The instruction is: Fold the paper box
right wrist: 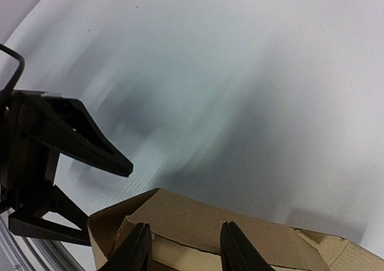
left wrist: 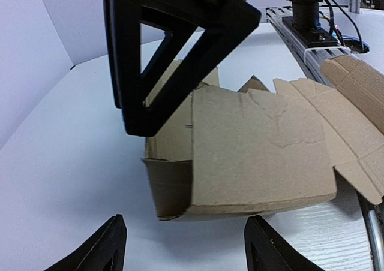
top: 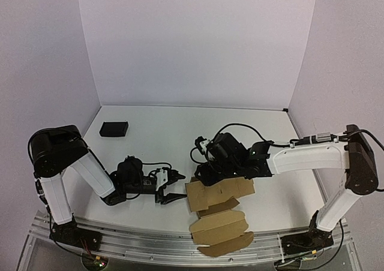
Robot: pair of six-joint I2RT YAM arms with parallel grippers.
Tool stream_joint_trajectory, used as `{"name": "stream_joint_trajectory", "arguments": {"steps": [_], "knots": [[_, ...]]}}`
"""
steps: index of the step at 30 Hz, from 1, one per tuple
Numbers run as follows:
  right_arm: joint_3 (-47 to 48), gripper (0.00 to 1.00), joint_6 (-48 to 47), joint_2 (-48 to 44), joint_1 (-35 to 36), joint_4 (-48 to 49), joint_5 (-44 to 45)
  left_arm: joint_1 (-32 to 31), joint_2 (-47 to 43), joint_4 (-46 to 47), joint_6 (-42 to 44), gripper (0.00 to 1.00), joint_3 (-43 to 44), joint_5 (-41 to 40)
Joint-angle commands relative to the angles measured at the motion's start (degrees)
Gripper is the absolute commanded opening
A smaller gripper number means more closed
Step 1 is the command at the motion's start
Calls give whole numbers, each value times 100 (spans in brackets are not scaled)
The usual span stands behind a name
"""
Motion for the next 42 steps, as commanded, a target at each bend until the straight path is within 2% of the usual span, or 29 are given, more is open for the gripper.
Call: {"name": "stream_joint_trajectory", "arguments": {"steps": [1,6,13,17,19,22,24,28,34,39,42], "knots": [[-83,41,-77,-254,34,42,18,-4,10,165,398,71,108,-156],[-138,40,-170,-409,31,-6,-3,-2,-122,-27,749,73,79,668],[-425,39,244,-526,62,-108,-140,-3,-76,-991,575,79,562,1025],[-151,41,175,-512,60,-385,81,-2,-122,-1083,623,80,558,936],[28,47,263,-488,54,-743,296,3,-291,-1263,944,82,500,965],[278,61,467,-473,-68,-1174,444,51,-727,-1860,1683,85,415,1276],[399,65,526,-457,-306,-1272,367,118,-1056,-2312,2176,87,392,1598],[959,67,203,-88,-850,-1367,-214,207,-1458,-3119,2755,89,443,1924],[1955,69,-185,1113,-1638,-2209,-1029,168,-1033,-3546,4290,89,547,1957],[3175,70,-766,2194,-1753,-2813,-1785,60,-646,-3425,5107,88,856,1794],[3802,66,-1008,2695,-1753,-3058,-2143,-34,-498,-2964,5496,89,728,1689]]}}
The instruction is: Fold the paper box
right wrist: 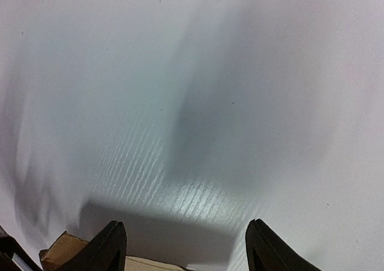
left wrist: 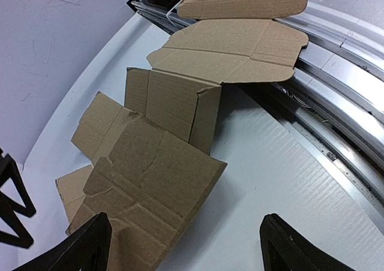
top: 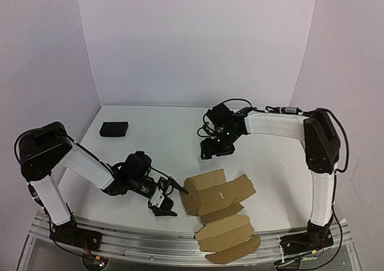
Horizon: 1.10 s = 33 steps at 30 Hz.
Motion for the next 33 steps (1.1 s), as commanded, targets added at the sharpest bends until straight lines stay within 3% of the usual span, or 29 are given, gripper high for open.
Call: {"name": "stream_joint_trajectory", "arguments": {"steps": [1,8,19,29,33], "knots": [[901,65,-593,580,73,-669,-951,-149,223,585,1001,89,42,-70],[660,49,-806,778,82,-766,-1679,-313,683,1949,755,90,63,-431],[128,30,-1185,375,82,-809,-2330,-344,867,2272,30,91,391,-849],[-137,29,-1276,-91,84,-850,-2530,-353,866,2126,40,91,426,-740],[-111,39,-1224,-241,83,-911,-2302,-353,818,2051,-117,92,440,-821]]}}
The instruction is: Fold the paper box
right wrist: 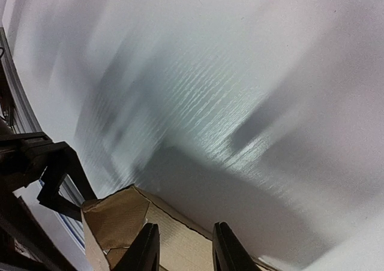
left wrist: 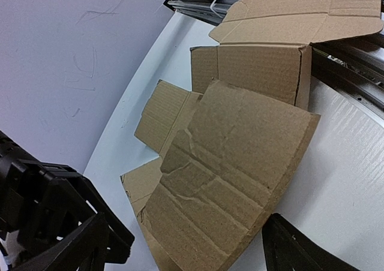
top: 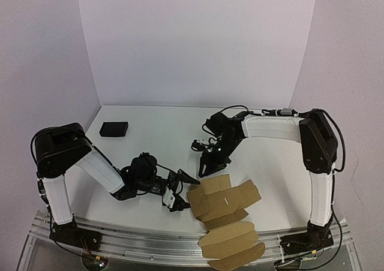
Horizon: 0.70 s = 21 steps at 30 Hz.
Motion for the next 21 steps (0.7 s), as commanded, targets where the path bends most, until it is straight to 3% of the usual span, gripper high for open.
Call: {"name": "stream_joint_trajectory", "arguments": {"steps": [1,3,6,9,16,21], "knots": [[79,44,-57,-446,18,-202,140,-28,-64,-34,-194,92,158,-58],[169,60,-297,-573,17,-445,505,-28,-117,-81,-158,92,113,-59],[28,70,-1176,-849,11,-722,1107,-29,-199,-114,-168,92,36,-60],[-190,80,-2219,-951,-12,-799,1024,-28,-284,-117,-239,92,-43,-72],[467,88,-3810,-14,-27,-1547,1026,-28,-590,-376,-299,92,-219,-43],[1011,85,-4378,540,-25,-1922,741,-28,-748,-461,-318,92,-373,21]]}}
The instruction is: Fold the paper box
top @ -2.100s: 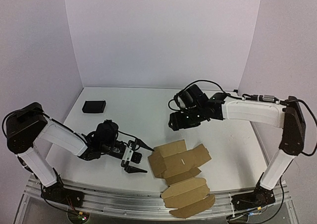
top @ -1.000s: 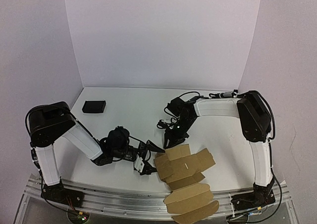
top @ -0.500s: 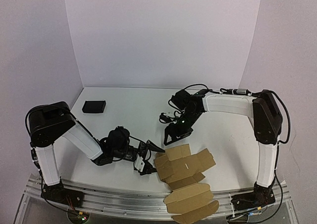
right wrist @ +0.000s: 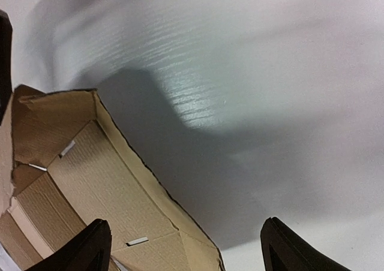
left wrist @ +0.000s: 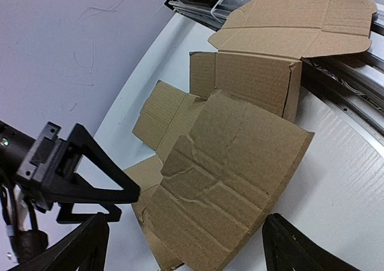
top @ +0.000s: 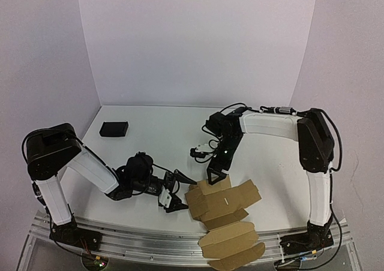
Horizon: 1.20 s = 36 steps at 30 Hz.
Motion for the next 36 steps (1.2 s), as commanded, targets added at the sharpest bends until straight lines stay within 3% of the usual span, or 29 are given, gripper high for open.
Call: {"name": "stream_joint_trajectory", "arguments": {"steps": [1,6,11,20,23,27,31,36], "knots": [[518,83,-915,400,-8,-686,-271,-28,-305,-168,-114,92,-129,51],[387,68,-1160,533,3,-736,-289,-28,-369,-183,-202,92,-187,-85],[437,35,-1176,559,7,-716,-281,-28,-539,-215,-556,92,-241,-254],[505,0,-1150,35,15,-463,623,160,-1326,-442,-2738,95,-131,-1600],[421,0,-981,-384,15,-165,893,338,-1793,-669,-3441,97,-191,-1712],[-441,0,-609,-1270,25,1027,1416,624,-2177,-984,-4371,99,-181,-1796],[-1378,0,-450,-1989,240,2134,2260,983,-2161,-1175,-5074,100,-122,-1695],[-1982,0,-229,-2158,669,2938,3435,1167,-1837,-1147,-5652,100,-10,-2037]]}}
